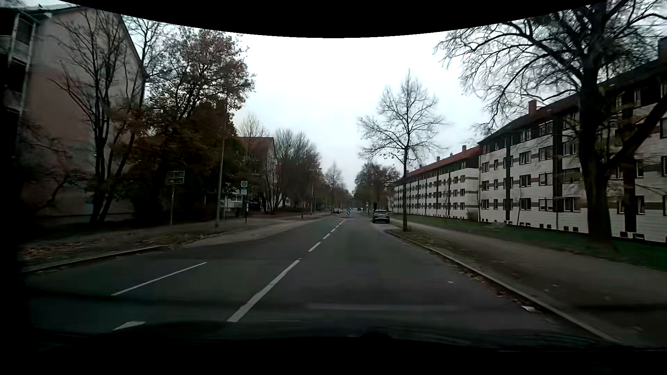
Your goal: Follow the waypoints while adhering to traffic rules and regulations
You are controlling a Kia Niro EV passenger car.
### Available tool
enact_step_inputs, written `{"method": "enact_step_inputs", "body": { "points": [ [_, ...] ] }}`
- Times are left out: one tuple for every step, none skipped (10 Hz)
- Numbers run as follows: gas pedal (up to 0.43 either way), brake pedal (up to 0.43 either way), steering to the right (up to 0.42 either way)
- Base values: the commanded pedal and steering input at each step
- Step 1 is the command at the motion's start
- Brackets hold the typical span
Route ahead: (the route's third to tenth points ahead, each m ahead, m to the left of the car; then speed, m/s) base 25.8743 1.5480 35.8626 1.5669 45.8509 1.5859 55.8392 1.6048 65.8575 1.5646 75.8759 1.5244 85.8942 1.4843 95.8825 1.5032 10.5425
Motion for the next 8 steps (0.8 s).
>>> {"method": "enact_step_inputs", "body": {
  "points": [
    [0.177, 0.000, -0.001],
    [0.177, 0.000, -0.001],
    [0.177, 0.000, -0.001],
    [0.169, 0.000, -0.001],
    [0.169, 0.000, 0.000],
    [0.169, 0.000, 0.000],
    [0.169, 0.000, 0.000],
    [0.169, 0.000, 0.001]
  ]
}}
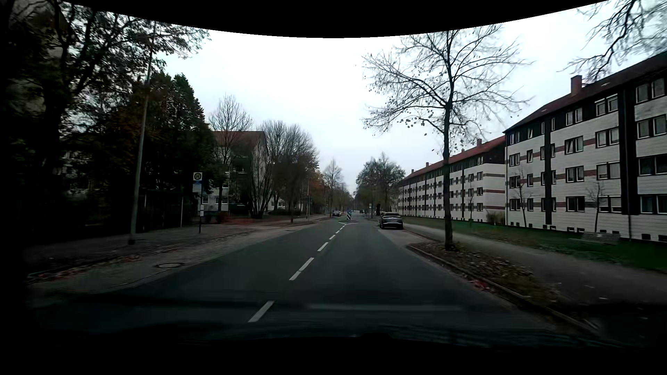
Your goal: Follow the waypoints while adhering to traffic rules and regulations
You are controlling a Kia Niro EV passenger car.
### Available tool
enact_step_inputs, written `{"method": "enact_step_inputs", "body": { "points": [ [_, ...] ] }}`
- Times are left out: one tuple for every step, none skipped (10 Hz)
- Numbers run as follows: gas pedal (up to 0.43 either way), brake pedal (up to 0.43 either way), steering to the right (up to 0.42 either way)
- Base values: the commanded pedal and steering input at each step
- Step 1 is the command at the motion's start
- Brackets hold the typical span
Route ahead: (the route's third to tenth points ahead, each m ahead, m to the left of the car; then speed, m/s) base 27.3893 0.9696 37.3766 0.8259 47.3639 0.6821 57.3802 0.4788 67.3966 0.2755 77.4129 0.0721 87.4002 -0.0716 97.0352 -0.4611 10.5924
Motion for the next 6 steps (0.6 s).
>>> {"method": "enact_step_inputs", "body": {
  "points": [
    [0.169, 0.000, 0.001],
    [0.169, 0.000, 0.002],
    [0.157, 0.000, 0.001],
    [0.157, 0.000, 0.002],
    [0.157, 0.000, 0.001],
    [0.157, 0.000, 0.001]
  ]
}}
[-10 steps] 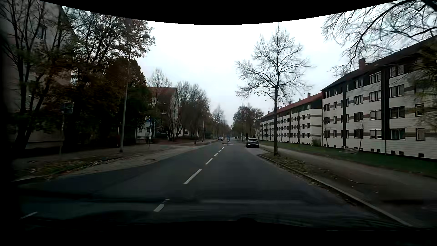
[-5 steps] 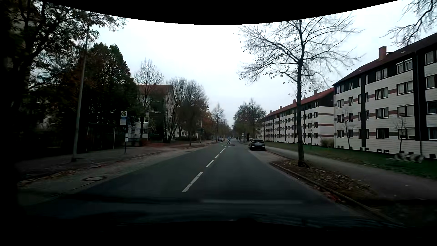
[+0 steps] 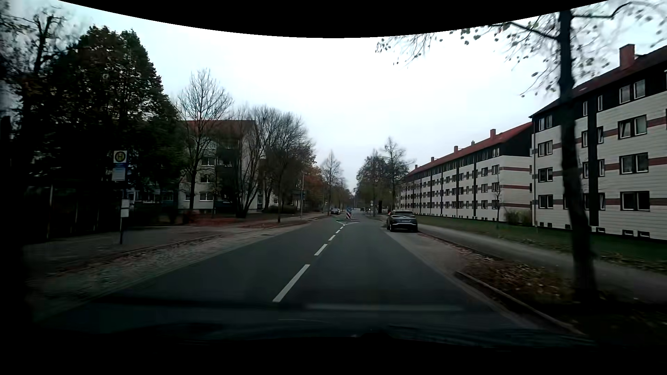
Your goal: Follow the waypoints while adhering to traffic rules and regulations
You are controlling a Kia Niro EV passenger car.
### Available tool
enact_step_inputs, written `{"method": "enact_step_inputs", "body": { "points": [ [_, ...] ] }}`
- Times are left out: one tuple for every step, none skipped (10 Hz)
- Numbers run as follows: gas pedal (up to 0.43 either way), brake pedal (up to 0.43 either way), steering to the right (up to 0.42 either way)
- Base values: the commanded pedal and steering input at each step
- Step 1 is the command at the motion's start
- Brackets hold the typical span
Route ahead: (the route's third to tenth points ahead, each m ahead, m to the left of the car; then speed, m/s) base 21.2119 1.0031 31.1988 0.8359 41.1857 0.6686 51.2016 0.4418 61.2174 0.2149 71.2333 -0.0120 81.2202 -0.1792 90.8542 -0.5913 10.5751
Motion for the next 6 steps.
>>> {"method": "enact_step_inputs", "body": {
  "points": [
    [0.157, 0.000, 0.002],
    [0.157, 0.000, 0.001],
    [0.157, 0.000, 0.002],
    [0.157, 0.000, 0.002],
    [0.157, 0.000, 0.003],
    [0.157, 0.000, 0.004]
  ]
}}
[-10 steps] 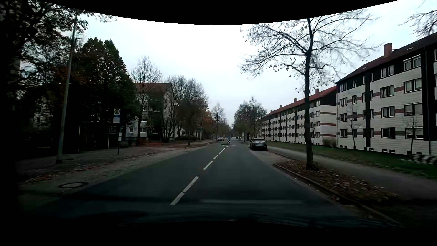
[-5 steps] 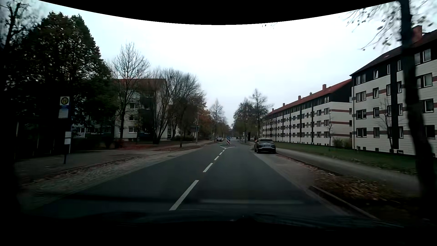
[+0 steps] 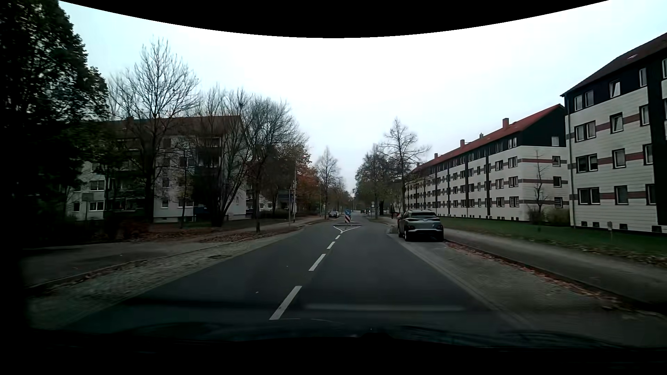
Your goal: Follow the waypoints while adhering to traffic rules and regulations
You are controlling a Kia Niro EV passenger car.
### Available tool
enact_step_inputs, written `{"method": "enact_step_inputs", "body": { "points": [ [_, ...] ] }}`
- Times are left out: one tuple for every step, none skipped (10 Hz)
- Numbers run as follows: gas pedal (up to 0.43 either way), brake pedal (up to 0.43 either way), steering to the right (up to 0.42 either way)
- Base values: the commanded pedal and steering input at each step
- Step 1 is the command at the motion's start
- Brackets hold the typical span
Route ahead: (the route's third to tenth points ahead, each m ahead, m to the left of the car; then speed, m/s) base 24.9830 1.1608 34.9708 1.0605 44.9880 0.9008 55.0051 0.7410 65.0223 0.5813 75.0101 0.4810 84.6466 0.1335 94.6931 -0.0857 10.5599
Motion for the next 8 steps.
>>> {"method": "enact_step_inputs", "body": {
  "points": [
    [0.150, 0.000, 0.004],
    [0.150, 0.000, 0.006],
    [0.130, 0.000, 0.007],
    [0.130, 0.000, 0.007],
    [0.110, 0.000, 0.009],
    [0.087, 0.000, 0.010],
    [0.067, 0.000, 0.011],
    [0.028, 0.000, 0.012]
  ]
}}
